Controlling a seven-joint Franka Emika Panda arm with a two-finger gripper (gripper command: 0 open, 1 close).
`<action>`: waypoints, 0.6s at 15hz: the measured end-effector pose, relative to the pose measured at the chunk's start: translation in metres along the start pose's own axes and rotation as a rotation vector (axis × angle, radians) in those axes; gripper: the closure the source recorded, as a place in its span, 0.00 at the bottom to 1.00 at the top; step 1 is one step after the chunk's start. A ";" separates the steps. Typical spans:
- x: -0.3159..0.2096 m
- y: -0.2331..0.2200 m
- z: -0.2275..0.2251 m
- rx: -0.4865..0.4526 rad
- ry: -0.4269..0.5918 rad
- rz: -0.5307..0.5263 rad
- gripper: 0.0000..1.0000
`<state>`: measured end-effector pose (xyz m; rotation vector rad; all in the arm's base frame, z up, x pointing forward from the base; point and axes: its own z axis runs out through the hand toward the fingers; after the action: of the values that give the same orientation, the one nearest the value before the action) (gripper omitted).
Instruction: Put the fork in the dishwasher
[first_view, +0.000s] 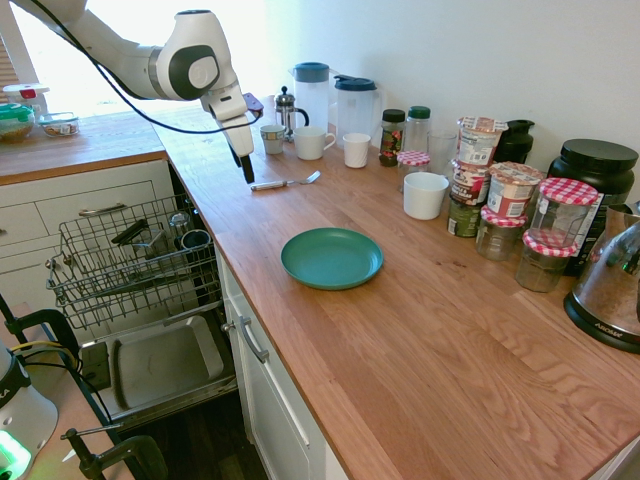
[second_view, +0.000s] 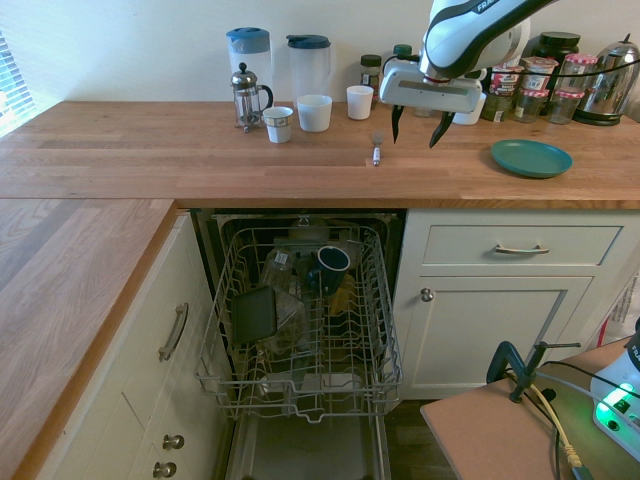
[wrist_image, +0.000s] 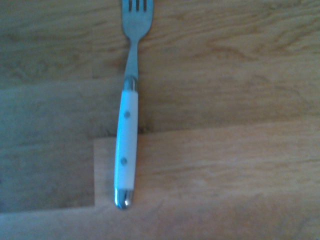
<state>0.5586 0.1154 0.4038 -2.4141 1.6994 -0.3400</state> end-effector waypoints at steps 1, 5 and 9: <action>0.004 -0.009 0.003 0.000 0.005 0.026 0.00; 0.007 -0.049 0.025 -0.045 0.032 0.093 0.00; 0.007 -0.082 0.046 -0.086 0.034 0.104 0.00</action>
<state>0.6482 0.1364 0.3822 -2.3797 1.8833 -0.3014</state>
